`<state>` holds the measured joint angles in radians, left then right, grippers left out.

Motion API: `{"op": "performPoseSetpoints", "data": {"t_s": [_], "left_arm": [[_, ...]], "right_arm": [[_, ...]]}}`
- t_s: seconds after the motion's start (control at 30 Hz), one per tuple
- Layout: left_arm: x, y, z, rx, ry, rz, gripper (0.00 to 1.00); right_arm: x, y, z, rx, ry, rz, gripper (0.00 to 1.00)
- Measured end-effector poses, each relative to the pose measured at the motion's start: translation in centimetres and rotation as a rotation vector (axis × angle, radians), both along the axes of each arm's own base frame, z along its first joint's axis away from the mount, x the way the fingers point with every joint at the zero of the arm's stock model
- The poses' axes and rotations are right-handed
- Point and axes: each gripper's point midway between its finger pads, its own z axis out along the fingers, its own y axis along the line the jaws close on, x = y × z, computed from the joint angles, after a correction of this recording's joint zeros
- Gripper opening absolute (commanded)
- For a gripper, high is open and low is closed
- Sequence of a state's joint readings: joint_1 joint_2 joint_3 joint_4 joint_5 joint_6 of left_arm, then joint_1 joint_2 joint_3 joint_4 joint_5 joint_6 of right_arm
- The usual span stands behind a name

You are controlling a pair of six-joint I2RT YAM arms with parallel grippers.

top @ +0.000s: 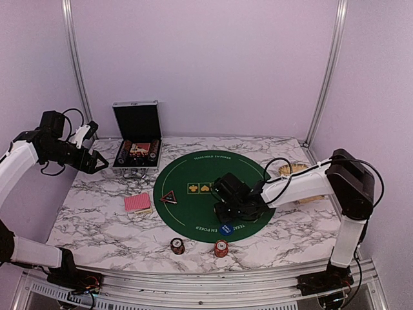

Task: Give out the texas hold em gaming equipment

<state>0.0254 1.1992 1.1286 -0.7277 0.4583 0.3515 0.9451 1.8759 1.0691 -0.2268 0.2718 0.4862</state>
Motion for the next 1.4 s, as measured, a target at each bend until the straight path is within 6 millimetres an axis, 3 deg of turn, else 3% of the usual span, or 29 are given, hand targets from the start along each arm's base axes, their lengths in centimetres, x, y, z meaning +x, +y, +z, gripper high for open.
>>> {"op": "performPoseSetpoints", "data": {"t_s": [0.33, 0.67, 1.17, 1.33, 1.4], "left_arm": [[0.0, 0.0, 0.1, -0.002, 0.001, 0.003, 0.99], [0.2, 0.0, 0.5, -0.006, -0.004, 0.006, 0.99], [0.2, 0.4, 0.3, 0.014, -0.002, 0.024, 0.99], [0.2, 0.5, 0.2, 0.021, 0.000, 0.028, 0.99], [0.2, 0.5, 0.2, 0.021, 0.000, 0.028, 0.99]], "right_arm": [[5.0, -1.1, 0.0, -0.008, -0.042, -0.079, 0.41], [13.4, -2.0, 0.1, 0.016, -0.104, -0.161, 0.38], [22.1, 0.0, 0.4, 0.051, -0.150, -0.141, 0.37], [22.9, -0.2, 0.4, 0.047, -0.141, -0.123, 0.47], [22.8, -0.1, 0.5, 0.045, -0.140, -0.106, 0.56]]}}
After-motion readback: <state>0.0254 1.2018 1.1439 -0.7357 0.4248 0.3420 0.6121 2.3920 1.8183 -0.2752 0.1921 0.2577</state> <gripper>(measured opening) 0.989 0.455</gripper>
